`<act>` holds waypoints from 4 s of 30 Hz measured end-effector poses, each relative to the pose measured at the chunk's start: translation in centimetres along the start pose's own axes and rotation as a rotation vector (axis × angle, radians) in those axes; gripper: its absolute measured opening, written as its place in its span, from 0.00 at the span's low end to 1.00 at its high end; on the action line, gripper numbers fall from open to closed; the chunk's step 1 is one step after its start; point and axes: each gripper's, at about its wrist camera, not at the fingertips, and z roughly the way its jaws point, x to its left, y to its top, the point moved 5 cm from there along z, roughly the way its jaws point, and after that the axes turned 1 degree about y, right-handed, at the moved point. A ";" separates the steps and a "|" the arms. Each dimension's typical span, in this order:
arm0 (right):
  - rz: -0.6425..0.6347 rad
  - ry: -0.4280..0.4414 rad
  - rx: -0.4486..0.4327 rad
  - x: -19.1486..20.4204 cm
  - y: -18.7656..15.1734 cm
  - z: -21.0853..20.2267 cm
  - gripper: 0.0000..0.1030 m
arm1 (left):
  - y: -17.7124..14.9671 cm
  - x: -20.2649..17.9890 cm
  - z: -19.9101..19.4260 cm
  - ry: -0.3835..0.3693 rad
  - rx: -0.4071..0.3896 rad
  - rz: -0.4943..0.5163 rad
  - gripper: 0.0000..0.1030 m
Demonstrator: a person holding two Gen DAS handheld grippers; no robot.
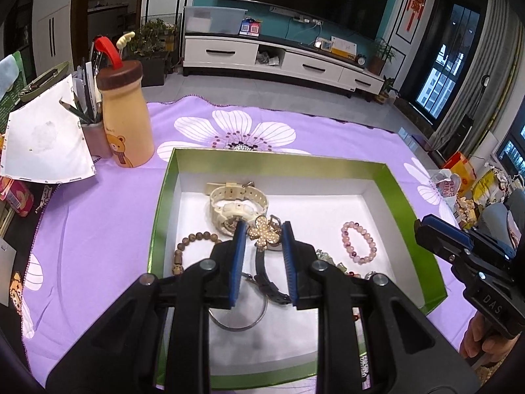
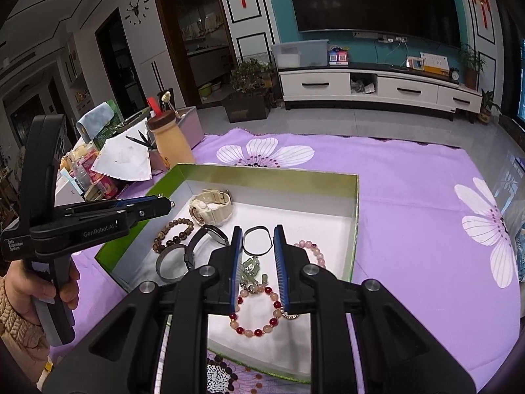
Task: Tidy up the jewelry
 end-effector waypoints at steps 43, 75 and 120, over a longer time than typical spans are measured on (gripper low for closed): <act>0.005 -0.017 0.111 0.1 -0.5 5.0 0.19 | -0.9 0.7 3.3 0.034 0.065 0.009 0.21; 0.022 -0.049 0.097 -0.1 0.4 2.4 0.56 | 0.0 -0.2 0.8 0.079 0.038 0.028 0.77; 0.013 -0.186 0.195 2.3 6.6 -6.5 0.99 | 4.9 -1.9 -11.1 0.249 0.055 -0.008 0.98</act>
